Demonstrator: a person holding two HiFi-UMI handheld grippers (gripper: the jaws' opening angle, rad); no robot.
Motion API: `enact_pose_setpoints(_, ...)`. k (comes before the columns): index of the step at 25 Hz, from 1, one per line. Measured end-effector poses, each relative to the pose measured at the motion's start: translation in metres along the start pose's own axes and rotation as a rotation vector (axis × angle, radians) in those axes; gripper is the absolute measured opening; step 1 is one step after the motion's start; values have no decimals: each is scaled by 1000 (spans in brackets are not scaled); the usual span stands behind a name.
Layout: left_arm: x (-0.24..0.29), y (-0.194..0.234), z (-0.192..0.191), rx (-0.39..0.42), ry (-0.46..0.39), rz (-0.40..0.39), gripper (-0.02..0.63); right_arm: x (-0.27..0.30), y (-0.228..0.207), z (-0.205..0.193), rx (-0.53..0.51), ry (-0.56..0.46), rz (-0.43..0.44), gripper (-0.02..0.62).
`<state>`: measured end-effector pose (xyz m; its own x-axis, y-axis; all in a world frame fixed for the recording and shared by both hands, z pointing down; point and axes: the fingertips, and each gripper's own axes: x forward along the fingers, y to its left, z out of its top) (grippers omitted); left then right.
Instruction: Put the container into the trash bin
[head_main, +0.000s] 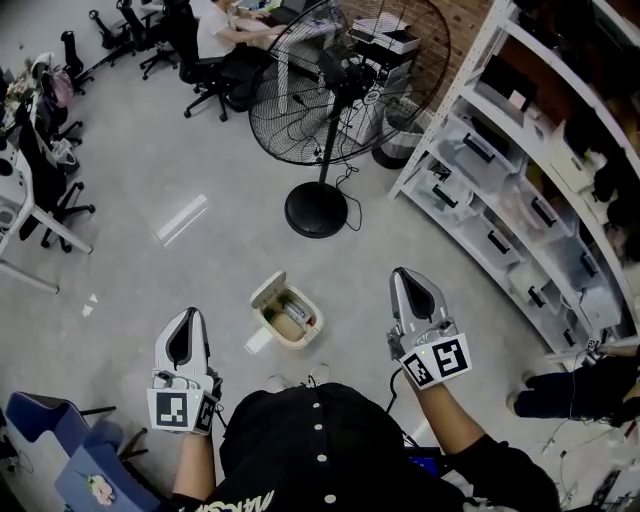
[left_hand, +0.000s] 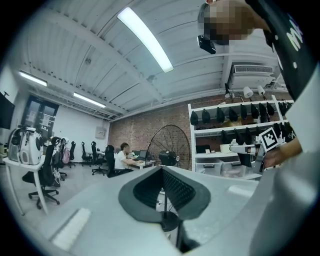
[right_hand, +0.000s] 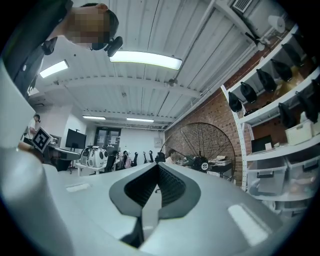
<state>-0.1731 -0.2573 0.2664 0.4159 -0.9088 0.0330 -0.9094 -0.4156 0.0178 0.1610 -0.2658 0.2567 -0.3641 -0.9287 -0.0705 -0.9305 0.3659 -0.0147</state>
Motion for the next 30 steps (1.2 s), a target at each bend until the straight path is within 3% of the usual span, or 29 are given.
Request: enact_pose_setpoints(30, 0, -18, 5, 11, -12, -36, 1, 3, 24, 0, -48, 24, 50, 23)
